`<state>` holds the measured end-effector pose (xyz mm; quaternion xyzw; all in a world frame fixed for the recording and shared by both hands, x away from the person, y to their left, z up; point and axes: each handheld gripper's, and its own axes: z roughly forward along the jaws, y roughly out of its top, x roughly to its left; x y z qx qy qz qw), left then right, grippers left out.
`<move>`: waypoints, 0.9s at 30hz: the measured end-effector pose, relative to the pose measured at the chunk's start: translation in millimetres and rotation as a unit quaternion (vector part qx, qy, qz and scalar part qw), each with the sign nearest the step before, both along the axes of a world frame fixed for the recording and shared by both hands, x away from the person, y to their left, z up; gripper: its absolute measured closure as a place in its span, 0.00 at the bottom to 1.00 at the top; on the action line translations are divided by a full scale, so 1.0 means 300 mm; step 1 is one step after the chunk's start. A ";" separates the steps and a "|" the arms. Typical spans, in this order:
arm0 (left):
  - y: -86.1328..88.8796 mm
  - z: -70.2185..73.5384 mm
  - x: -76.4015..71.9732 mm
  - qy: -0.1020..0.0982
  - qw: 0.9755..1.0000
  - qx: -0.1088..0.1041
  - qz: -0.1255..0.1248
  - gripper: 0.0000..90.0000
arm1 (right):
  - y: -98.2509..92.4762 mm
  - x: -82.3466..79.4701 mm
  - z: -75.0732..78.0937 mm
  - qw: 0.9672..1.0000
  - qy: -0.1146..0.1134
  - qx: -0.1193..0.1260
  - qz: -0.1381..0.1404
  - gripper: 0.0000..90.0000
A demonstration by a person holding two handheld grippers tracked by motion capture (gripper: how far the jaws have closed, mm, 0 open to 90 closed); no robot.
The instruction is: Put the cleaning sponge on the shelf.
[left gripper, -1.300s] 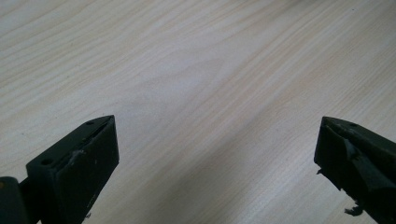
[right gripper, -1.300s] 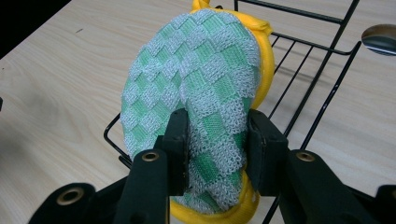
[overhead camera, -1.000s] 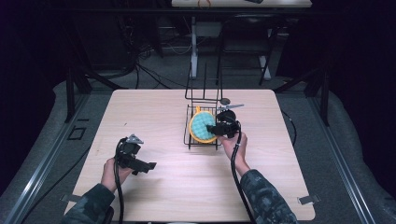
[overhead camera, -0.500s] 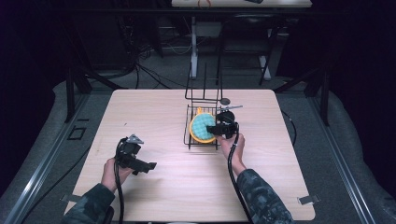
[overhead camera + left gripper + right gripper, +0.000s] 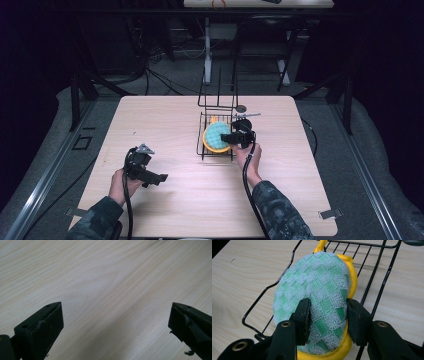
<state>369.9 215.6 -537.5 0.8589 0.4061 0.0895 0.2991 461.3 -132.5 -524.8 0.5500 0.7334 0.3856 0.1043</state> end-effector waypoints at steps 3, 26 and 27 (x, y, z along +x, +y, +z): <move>-0.001 0.000 0.000 0.000 1.000 0.000 -0.001 0.00 | 0.003 0.004 -0.007 1.000 0.002 0.004 0.003 0.56; -0.001 0.000 0.001 0.002 1.000 0.000 -0.003 0.00 | -0.008 -0.033 0.070 0.998 -0.025 -0.023 0.048 0.23; -0.002 -0.001 0.000 0.001 1.000 0.001 -0.002 0.00 | -0.013 -0.039 0.077 0.998 -0.028 -0.024 0.057 0.21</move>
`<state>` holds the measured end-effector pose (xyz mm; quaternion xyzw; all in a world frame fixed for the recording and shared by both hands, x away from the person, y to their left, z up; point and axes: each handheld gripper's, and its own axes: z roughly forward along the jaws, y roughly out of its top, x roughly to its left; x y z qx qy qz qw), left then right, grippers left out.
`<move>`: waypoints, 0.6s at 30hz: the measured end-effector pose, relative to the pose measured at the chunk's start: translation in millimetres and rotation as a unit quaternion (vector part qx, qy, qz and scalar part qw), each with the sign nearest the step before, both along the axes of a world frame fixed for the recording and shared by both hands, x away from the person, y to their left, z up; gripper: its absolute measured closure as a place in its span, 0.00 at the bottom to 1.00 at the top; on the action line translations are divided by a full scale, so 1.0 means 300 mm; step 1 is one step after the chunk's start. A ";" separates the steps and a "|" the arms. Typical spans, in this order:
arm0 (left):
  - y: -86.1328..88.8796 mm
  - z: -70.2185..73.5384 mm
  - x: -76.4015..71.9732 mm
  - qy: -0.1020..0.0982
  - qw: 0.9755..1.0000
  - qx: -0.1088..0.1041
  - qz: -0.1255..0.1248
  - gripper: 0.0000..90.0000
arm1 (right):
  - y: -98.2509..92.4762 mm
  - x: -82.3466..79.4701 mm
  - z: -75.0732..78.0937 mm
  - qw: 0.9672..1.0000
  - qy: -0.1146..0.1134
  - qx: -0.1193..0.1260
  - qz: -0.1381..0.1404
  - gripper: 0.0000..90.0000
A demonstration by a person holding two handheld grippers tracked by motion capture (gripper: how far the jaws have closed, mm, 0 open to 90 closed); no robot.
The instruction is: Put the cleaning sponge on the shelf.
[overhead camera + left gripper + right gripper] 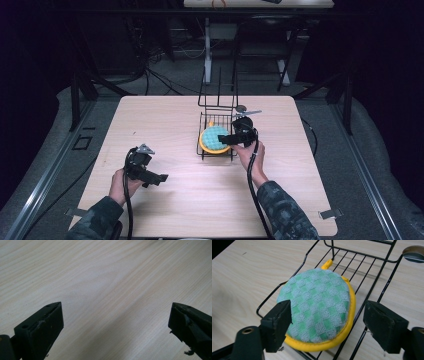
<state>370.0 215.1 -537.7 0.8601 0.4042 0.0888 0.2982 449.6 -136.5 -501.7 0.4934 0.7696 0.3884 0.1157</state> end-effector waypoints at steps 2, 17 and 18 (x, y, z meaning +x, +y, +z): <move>0.000 0.000 0.000 0.000 1.000 0.000 0.000 0.00 | -0.005 -0.006 0.006 1.000 0.000 -0.003 0.005 0.19; -0.002 0.000 0.000 0.002 1.000 0.000 -0.001 0.00 | -0.112 -0.136 0.086 0.998 -0.006 -0.039 0.053 0.06; -0.002 0.000 0.000 0.002 1.000 0.000 -0.001 0.00 | -0.112 -0.136 0.086 0.998 -0.006 -0.039 0.053 0.06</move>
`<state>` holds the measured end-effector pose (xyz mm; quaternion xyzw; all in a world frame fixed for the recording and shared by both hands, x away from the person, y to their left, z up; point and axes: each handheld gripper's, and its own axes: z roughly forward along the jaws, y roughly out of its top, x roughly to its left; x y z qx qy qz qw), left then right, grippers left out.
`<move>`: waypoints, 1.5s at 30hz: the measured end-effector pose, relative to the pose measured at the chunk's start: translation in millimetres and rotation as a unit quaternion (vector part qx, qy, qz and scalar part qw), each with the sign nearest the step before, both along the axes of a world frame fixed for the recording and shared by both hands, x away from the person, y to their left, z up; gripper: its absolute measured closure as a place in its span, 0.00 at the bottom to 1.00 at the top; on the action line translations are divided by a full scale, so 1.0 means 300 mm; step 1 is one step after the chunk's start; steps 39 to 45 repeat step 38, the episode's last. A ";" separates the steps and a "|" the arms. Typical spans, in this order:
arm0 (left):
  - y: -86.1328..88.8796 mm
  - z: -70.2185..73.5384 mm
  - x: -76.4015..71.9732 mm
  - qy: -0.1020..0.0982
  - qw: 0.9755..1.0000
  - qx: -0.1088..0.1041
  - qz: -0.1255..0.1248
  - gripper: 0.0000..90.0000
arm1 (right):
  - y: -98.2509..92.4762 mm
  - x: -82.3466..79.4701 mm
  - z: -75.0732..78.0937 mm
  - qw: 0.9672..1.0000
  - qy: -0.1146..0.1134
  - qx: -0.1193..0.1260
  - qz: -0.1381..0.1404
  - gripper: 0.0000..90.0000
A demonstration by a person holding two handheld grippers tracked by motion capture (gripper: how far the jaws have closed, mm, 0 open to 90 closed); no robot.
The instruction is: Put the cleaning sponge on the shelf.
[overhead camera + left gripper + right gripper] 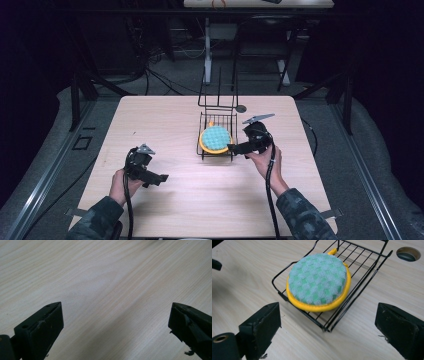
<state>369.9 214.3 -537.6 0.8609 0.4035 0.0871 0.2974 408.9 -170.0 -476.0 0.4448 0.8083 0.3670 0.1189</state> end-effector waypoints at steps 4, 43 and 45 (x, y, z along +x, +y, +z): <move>0.000 0.000 0.000 -0.001 1.000 -0.001 0.002 0.00 | -0.046 -0.053 0.017 1.000 -0.008 -0.010 0.005 0.03; -0.012 -0.003 0.010 0.000 1.000 0.000 -0.007 0.00 | -0.304 -0.236 -0.130 0.998 0.040 -0.040 -0.034 0.04; -0.012 -0.003 0.010 0.000 1.000 0.000 -0.007 0.00 | -0.304 -0.236 -0.130 0.998 0.040 -0.040 -0.034 0.04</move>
